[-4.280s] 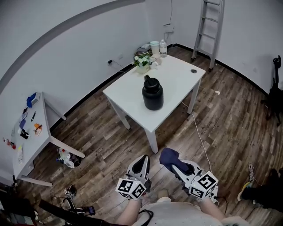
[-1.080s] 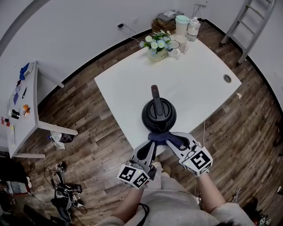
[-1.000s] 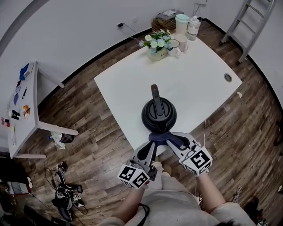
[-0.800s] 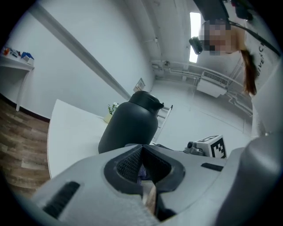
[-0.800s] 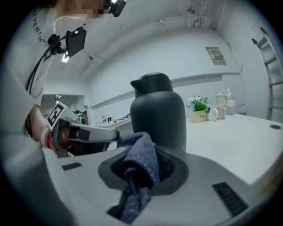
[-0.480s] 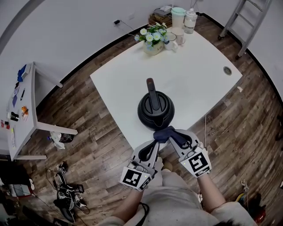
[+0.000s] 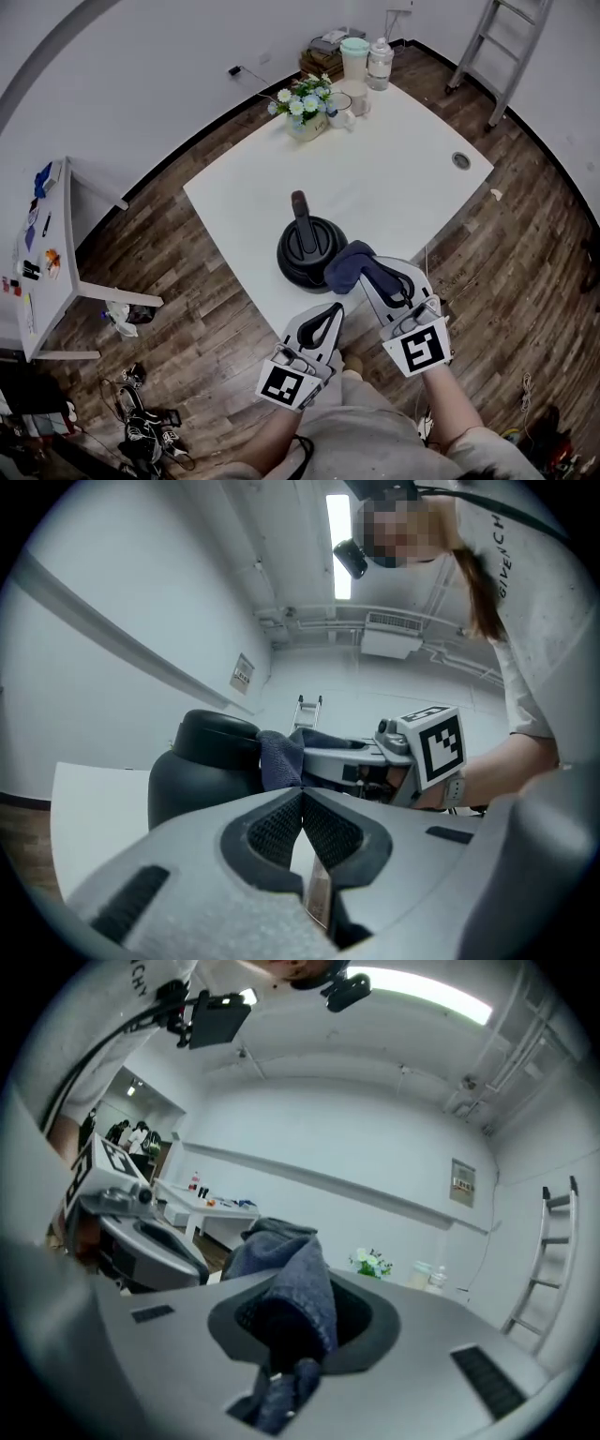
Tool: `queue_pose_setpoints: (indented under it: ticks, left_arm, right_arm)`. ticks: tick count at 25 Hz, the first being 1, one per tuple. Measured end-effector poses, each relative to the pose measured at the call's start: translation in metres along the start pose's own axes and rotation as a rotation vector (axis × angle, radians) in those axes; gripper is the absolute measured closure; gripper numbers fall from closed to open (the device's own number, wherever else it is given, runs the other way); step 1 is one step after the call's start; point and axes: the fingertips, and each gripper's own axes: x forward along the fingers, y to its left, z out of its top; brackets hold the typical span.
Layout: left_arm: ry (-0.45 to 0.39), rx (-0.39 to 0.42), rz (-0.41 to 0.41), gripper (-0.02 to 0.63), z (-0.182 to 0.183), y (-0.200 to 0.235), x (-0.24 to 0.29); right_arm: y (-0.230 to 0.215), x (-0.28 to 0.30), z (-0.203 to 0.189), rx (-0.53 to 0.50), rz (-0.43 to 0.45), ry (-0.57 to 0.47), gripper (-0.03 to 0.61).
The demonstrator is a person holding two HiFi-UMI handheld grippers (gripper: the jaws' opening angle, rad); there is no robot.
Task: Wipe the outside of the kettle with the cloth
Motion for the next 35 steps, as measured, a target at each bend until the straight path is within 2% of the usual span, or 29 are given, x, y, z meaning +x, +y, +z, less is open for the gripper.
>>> queue_pose_setpoints:
  ticks: [4, 14, 17, 19, 21, 24, 26, 28, 31, 33, 35]
  left_arm:
    - [0.024, 0.006, 0.036, 0.607, -0.016, 0.009, -0.010]
    - [0.044, -0.004, 0.087, 0.607, -0.039, 0.028, -0.023]
    - [0.052, -0.005, 0.085, 0.607, -0.044, 0.030, -0.022]
    - [0.052, -0.006, 0.089, 0.607, -0.043, 0.033, -0.022]
    - [0.047, -0.003, 0.099, 0.607, -0.038, 0.037, -0.021]
    - [0.044, 0.001, 0.125, 0.607, -0.027, 0.046, -0.024]
    - [0.044, -0.016, 0.148, 0.607, -0.019, 0.053, -0.025]
    - [0.044, -0.019, 0.167, 0.607, -0.013, 0.063, -0.028]
    - [0.038, 0.033, 0.195, 0.607, -0.004, 0.075, -0.033]
    - [0.024, 0.109, 0.212, 0.607, 0.012, 0.076, -0.031]
    - [0.018, 0.169, 0.219, 0.607, 0.024, 0.073, -0.024]
  right_arm:
    - [0.009, 0.011, -0.037, -0.124, -0.018, 0.112, 0.511]
    - [0.038, 0.029, -0.120, -0.160, 0.032, 0.277, 0.511]
    - [0.042, 0.031, -0.134, -0.138, 0.061, 0.318, 0.511]
    - [0.033, 0.025, -0.122, -0.116, 0.033, 0.301, 0.511]
    - [0.015, 0.014, -0.093, -0.122, -0.023, 0.243, 0.511]
    - [-0.014, 0.002, -0.038, -0.159, -0.087, 0.100, 0.511]
    - [-0.029, 0.001, -0.002, -0.169, -0.100, -0.007, 0.511]
    - [-0.038, 0.008, 0.017, -0.165, -0.094, -0.053, 0.511]
    - [-0.039, 0.028, 0.011, -0.253, -0.065, 0.032, 0.511]
    - [-0.035, 0.037, 0.002, -0.322, -0.061, 0.101, 0.511]
    - [-0.032, 0.043, -0.009, -0.343, -0.061, 0.159, 0.511]
